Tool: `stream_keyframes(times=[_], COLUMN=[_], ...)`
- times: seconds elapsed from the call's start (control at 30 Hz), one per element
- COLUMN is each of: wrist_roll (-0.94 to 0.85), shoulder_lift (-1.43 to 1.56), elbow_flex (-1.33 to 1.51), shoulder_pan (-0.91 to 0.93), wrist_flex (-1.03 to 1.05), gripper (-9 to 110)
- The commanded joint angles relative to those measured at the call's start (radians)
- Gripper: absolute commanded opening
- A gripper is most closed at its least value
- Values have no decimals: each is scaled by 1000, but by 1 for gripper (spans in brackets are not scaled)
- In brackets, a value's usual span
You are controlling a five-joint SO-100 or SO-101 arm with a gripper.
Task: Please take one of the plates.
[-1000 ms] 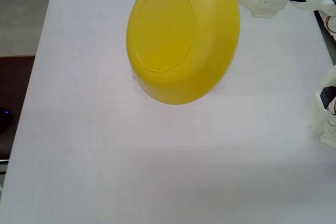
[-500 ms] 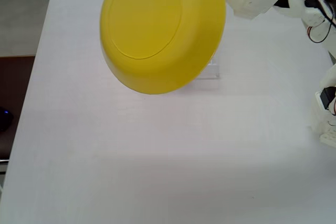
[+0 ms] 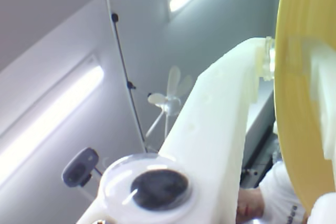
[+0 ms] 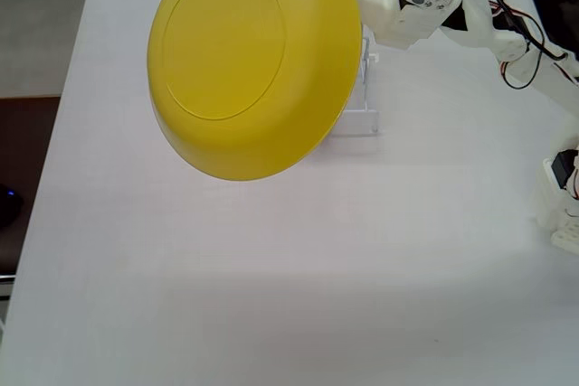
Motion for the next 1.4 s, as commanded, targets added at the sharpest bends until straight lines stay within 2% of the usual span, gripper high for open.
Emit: stream_keyframes(times=[0.0, 1.37], wrist_roll=[6, 28], shoulder_lift=[5, -94], elbow_flex=[-17, -17], shoulder_pan=[-12, -17], wrist_flex=[-58, -158], gripper=[-1, 0])
